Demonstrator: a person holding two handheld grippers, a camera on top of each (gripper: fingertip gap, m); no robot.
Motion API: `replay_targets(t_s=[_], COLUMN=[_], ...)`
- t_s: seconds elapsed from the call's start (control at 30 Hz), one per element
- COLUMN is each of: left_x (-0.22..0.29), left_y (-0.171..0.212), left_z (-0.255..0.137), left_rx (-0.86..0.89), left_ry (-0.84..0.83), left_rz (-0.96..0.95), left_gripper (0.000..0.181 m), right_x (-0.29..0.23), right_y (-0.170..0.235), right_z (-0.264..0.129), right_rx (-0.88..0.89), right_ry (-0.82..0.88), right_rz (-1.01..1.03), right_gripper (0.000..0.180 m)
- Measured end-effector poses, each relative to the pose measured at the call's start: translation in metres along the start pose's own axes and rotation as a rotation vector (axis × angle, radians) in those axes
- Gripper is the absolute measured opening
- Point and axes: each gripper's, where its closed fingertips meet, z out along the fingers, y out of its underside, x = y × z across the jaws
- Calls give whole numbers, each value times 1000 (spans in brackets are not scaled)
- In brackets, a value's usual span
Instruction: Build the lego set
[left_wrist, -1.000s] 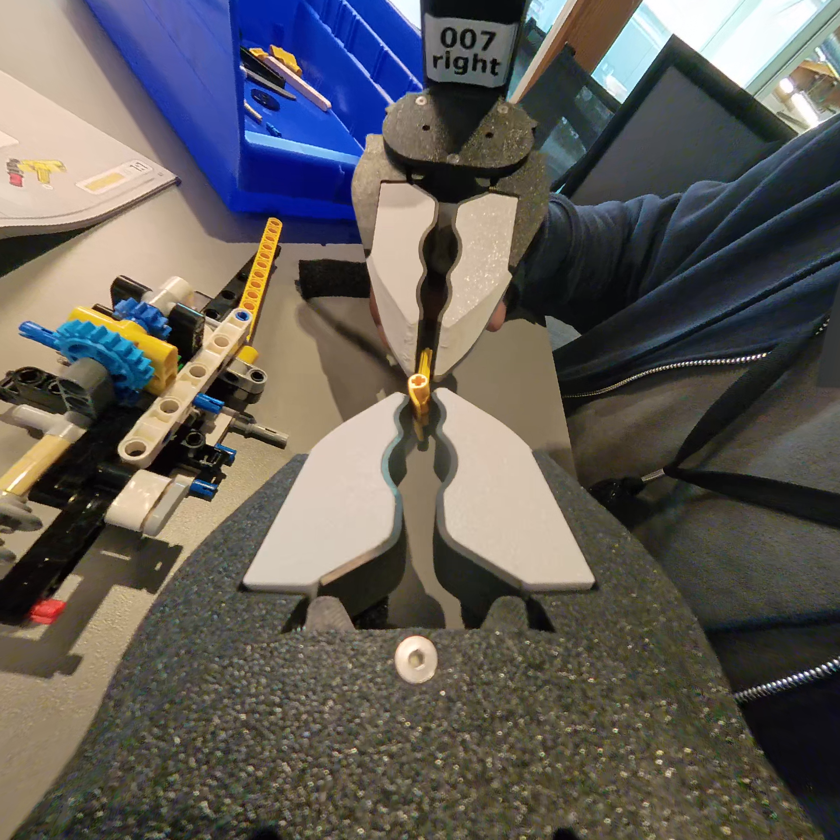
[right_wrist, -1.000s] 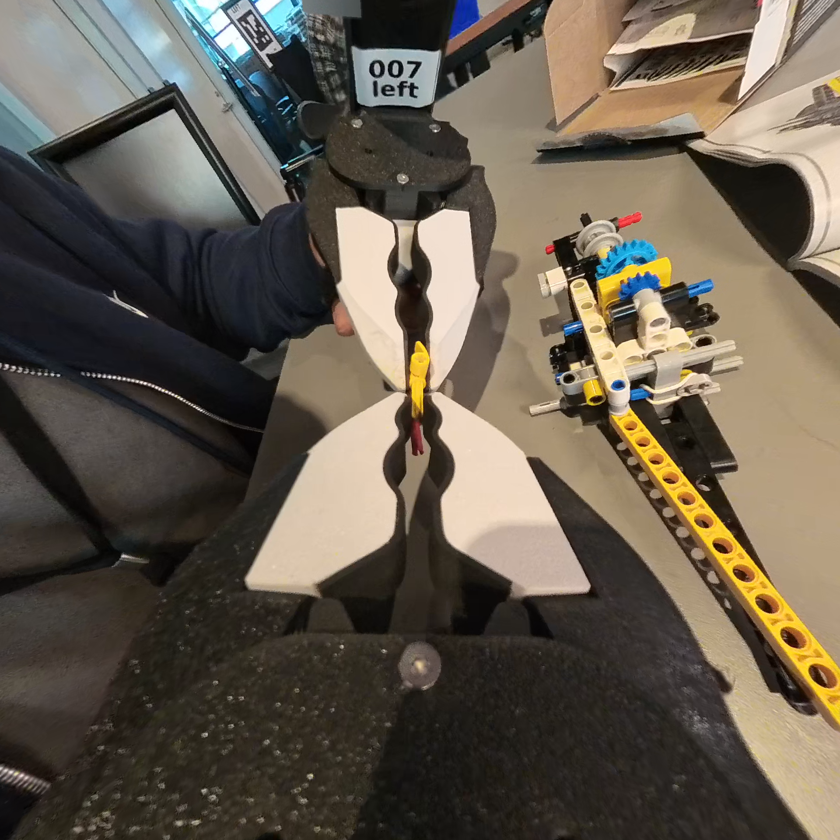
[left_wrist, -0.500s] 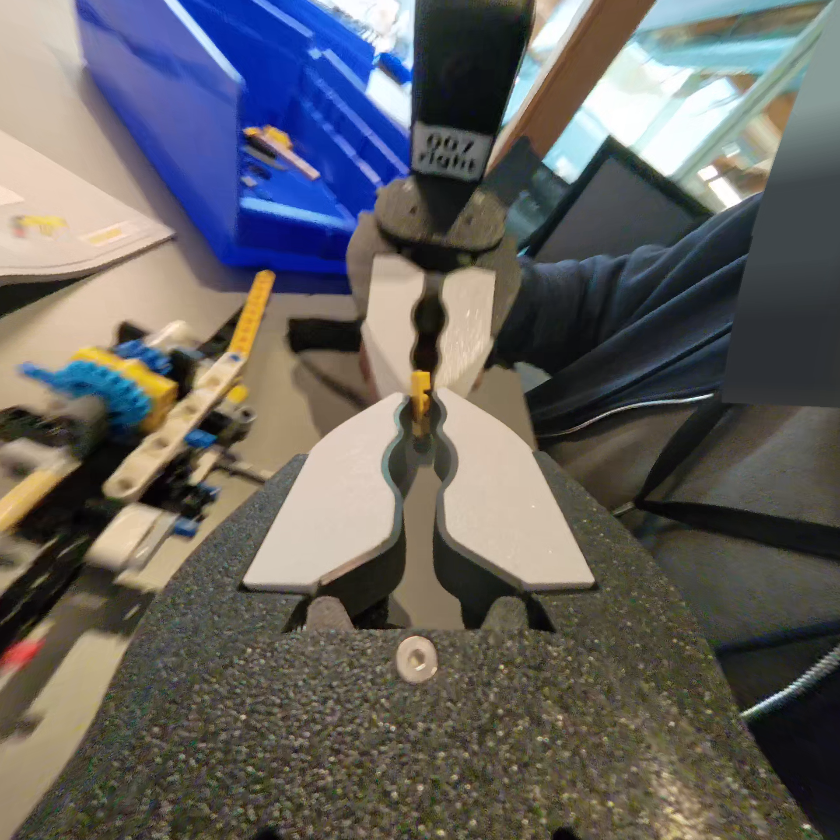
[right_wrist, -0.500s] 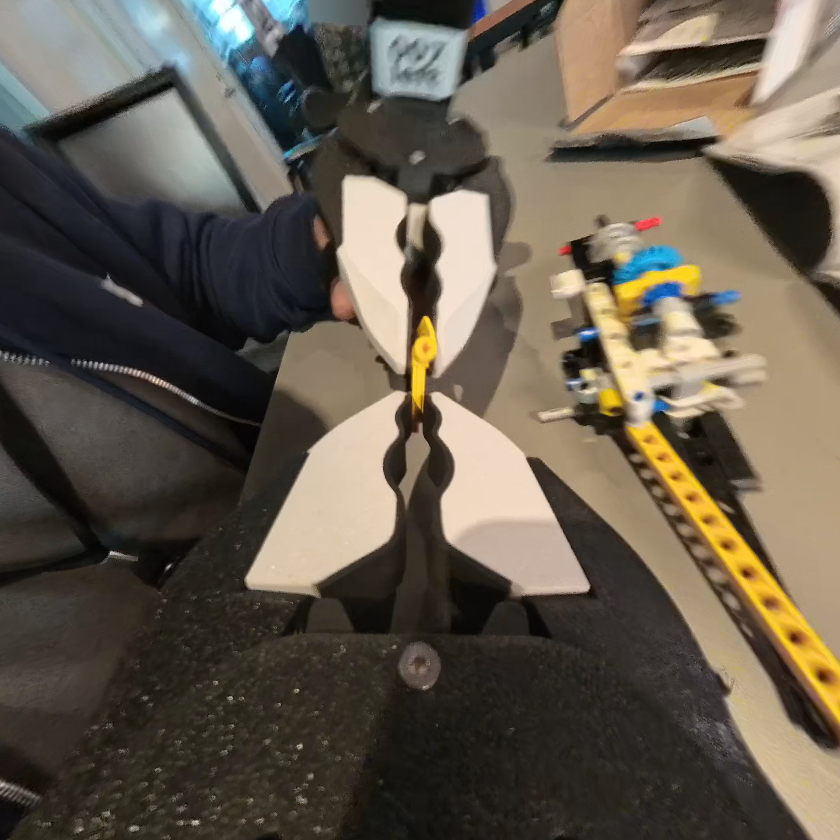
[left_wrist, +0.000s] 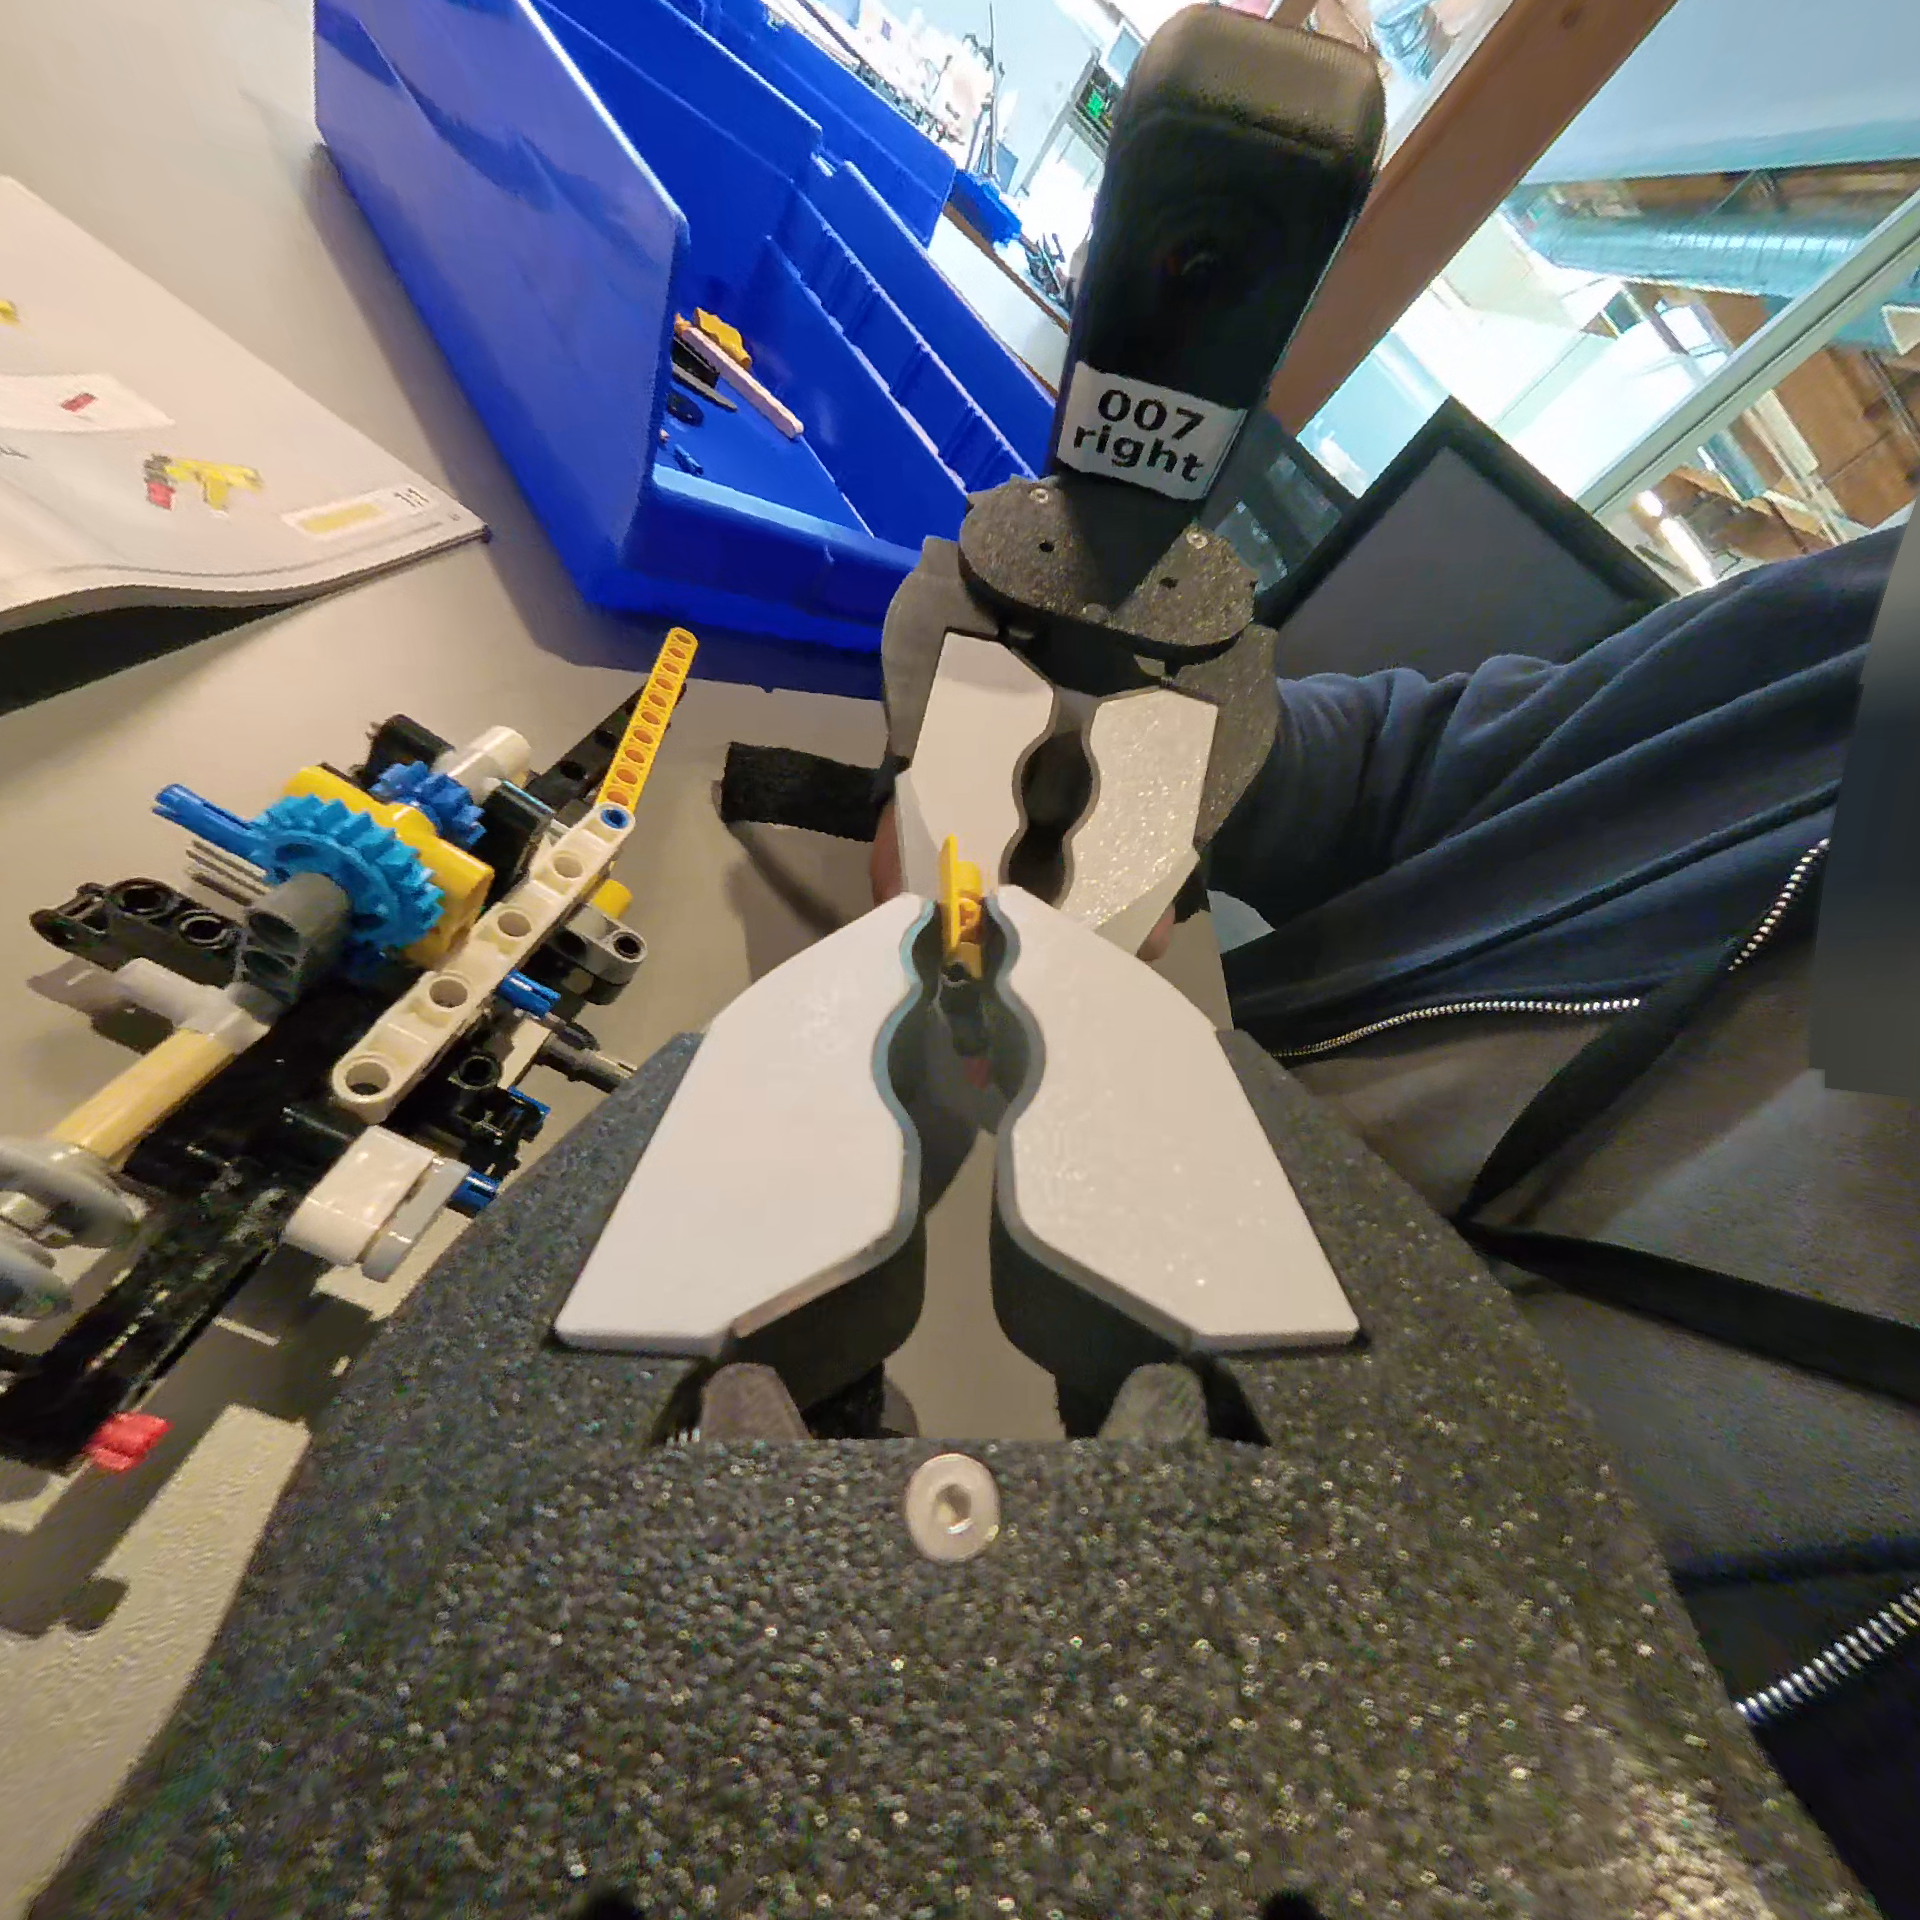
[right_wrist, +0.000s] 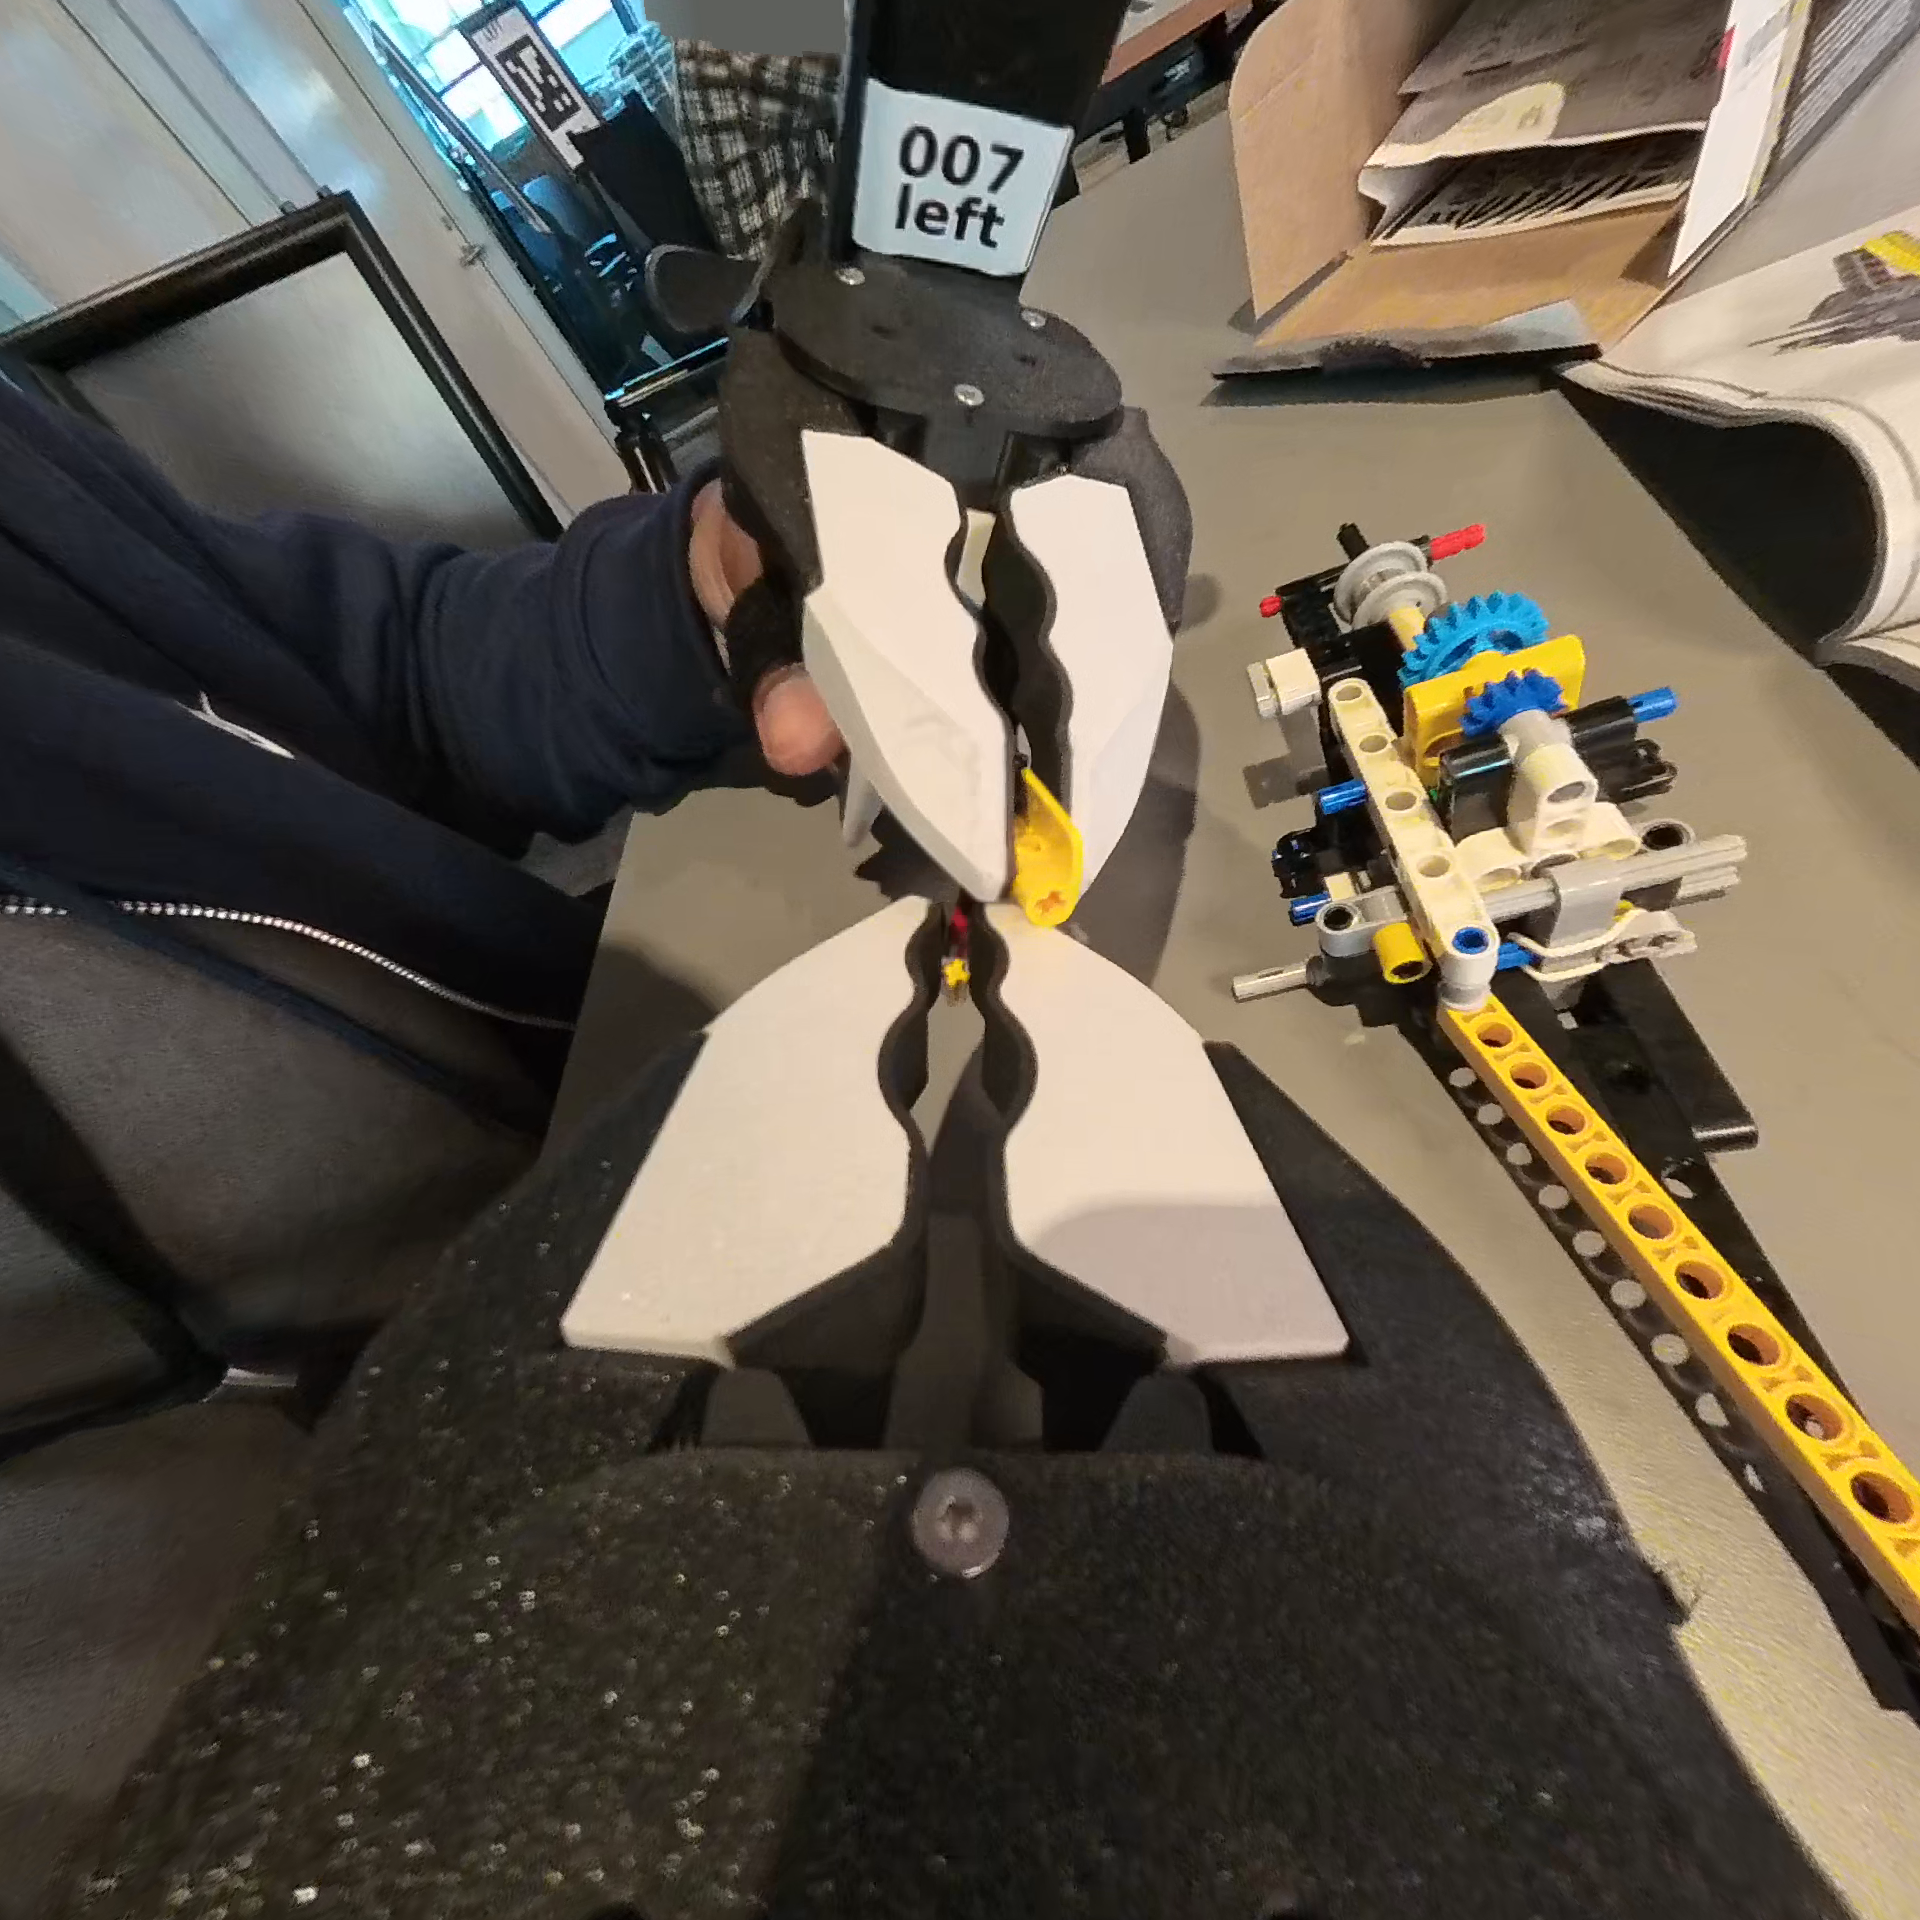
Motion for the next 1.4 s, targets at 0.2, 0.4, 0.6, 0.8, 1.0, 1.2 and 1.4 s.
replay_targets(t_s=[0.2, 0.4, 0.6, 0.8, 1.0, 1.2, 1.4], left_x=[-9, -13, -25, -21, -26, -28, -3], left_y=[-7, -6, 24, 60, 58, 33, -1], left_z=[-6, -13, -14, -3, -4, -7, 3], left_rx=[49, 53, -155, -422, -415, -283, -55], left_ry=[-40, -66, -176, -230, -287, -323, -217], left_rz=[-38, -36, -19, 129, 182, 209, 244], left_gripper=[7, 7, 7, 8, 15, 26, 24], right_x=[9, 23, 24, 21, 18, 20, 17], right_y=[2, 3, -2, -14, -21, -26, -34], right_z=[-4, -15, -22, -29, -29, -28, -25], right_rx=[-12, -13, 33, 120, 176, 214, 274], right_ry=[49, 104, 75, -1, -42, -46, -74], right_rz=[1, 23, 65, 145, 198, 242, 290], right_gripper=[4, 4, 4, 4, 4, 4, 4])
